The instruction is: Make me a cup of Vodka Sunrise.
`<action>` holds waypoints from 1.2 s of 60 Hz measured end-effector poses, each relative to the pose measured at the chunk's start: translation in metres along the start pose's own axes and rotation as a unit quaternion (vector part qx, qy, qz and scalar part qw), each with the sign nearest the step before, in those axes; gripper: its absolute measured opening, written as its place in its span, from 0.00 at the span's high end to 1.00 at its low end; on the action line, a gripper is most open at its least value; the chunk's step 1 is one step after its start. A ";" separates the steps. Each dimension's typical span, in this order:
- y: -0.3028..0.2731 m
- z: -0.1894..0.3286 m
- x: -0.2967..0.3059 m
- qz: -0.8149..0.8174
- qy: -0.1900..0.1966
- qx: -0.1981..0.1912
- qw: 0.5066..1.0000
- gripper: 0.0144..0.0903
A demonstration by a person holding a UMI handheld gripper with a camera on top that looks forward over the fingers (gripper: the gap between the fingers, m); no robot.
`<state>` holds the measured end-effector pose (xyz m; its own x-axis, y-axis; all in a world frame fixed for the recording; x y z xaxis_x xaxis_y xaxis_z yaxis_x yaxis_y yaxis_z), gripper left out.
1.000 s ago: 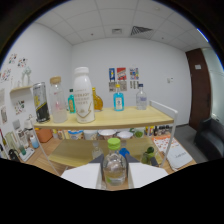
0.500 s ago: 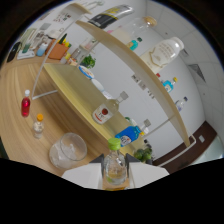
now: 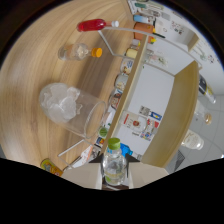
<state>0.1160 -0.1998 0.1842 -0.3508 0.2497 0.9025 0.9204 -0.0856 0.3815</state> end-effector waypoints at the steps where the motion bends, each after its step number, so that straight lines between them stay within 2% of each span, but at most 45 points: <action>1: -0.002 0.000 0.000 -0.010 0.001 0.002 1.000 0.73; 8: -0.005 0.000 0.000 -0.054 0.004 0.009 0.999 0.73; 15: -0.003 -0.002 -0.001 -0.031 -0.003 0.011 0.999 0.73; 24: 0.000 -0.007 0.008 0.107 -0.013 0.021 0.994 0.73; 27: 0.005 -0.010 0.020 0.184 -0.004 0.025 0.983 0.73; 33: 0.010 -0.023 0.045 0.375 0.002 0.059 0.925 0.73; 40: 0.013 -0.036 0.066 0.543 0.002 0.117 0.831 0.73; 44: 0.021 -0.038 0.073 0.619 -0.001 0.134 0.774 0.73; 50: 0.026 -0.030 0.060 0.710 -0.030 0.138 0.690 0.73; 54: 0.023 -0.020 0.040 0.744 -0.053 0.139 0.651 0.73; 59: 0.013 -0.007 0.014 0.765 -0.078 0.134 0.625 0.73; 72: -0.008 0.026 -0.069 0.794 -0.147 0.087 0.584 0.73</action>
<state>0.1376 -0.1911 0.1137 0.9894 0.1452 0.0085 0.0581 -0.3411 -0.9382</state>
